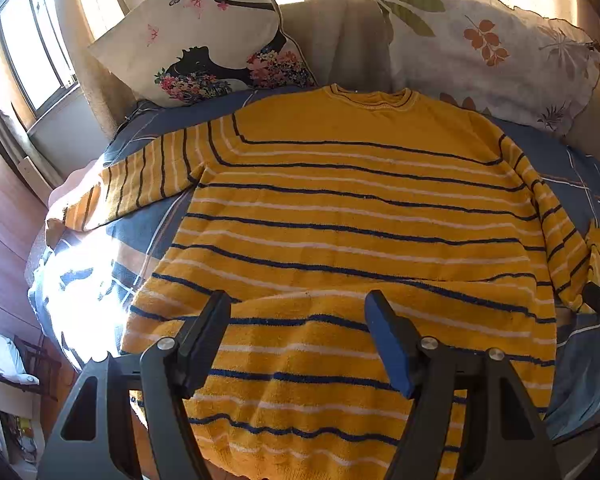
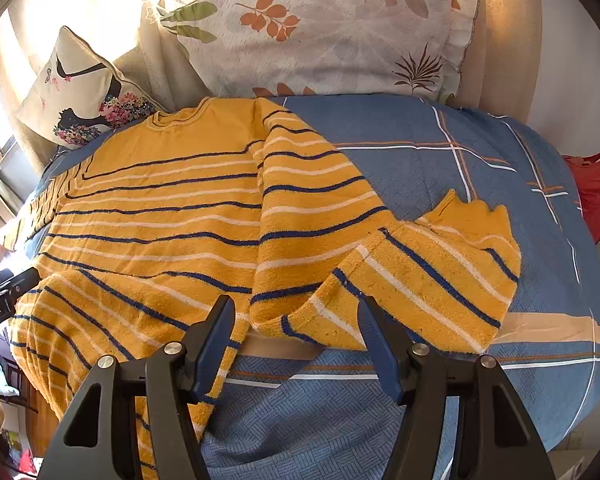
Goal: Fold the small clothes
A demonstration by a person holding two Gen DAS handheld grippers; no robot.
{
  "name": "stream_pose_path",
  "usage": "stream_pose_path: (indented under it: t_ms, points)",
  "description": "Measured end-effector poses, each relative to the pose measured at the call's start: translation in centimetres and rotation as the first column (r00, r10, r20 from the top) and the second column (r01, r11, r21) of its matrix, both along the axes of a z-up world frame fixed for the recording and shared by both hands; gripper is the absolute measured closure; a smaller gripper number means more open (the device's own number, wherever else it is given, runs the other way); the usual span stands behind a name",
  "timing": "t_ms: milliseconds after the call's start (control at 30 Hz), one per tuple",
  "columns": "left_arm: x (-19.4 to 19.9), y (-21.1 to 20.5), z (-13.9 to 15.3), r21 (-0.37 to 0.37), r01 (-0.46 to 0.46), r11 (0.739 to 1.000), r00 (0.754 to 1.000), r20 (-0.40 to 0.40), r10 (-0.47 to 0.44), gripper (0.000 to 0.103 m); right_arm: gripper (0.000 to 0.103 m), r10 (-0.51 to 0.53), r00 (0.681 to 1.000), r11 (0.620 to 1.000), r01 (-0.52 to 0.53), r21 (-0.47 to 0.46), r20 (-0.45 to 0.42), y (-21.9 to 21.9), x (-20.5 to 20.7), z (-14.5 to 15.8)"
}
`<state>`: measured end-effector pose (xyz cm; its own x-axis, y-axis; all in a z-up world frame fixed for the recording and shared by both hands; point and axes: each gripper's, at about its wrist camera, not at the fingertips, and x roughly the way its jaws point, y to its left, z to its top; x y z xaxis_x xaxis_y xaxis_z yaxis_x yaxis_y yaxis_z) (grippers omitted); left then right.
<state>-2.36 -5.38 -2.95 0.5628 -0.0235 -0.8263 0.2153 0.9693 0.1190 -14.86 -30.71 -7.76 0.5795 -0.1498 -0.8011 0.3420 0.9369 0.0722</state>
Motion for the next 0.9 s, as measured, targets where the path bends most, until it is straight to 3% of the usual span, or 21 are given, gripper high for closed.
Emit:
stream_pose_path:
  t_ms: [333, 433, 567, 767, 900]
  points:
    - [0.7, 0.1, -0.5, 0.000, 0.005, 1.000, 1.000, -0.016, -0.005, 0.034, 0.035, -0.021, 1.000, 1.000, 0.021, 0.001, -0.004, -0.3, 0.5, -0.2]
    - [0.8, 0.1, -0.4, -0.002, 0.005, 1.000, 1.000, -0.014, -0.005, 0.034, 0.035, -0.039, 0.998, 0.999, 0.040, -0.011, 0.049, -1.0, -0.5, 0.9]
    - [1.1, 0.4, -0.4, -0.015, -0.010, 1.000, 1.000, -0.016, 0.010, 0.034, 0.035, -0.139, 0.983, 0.989, 0.143, -0.032, 0.119, -3.5, -2.8, 2.9]
    - [1.1, 0.3, -1.2, -0.018, -0.007, 1.000, 0.999, -0.047, 0.006, 0.034, 0.035, -0.227, 0.973, 0.973, 0.224, 0.056, 0.044, -7.5, -1.1, 1.8]
    - [0.6, -0.3, -1.5, -0.007, 0.014, 1.000, 0.998, -0.054, -0.014, 0.034, 0.035, -0.253, 0.967, 0.967, 0.253, -0.012, -0.034, -7.6, 2.5, 0.5]
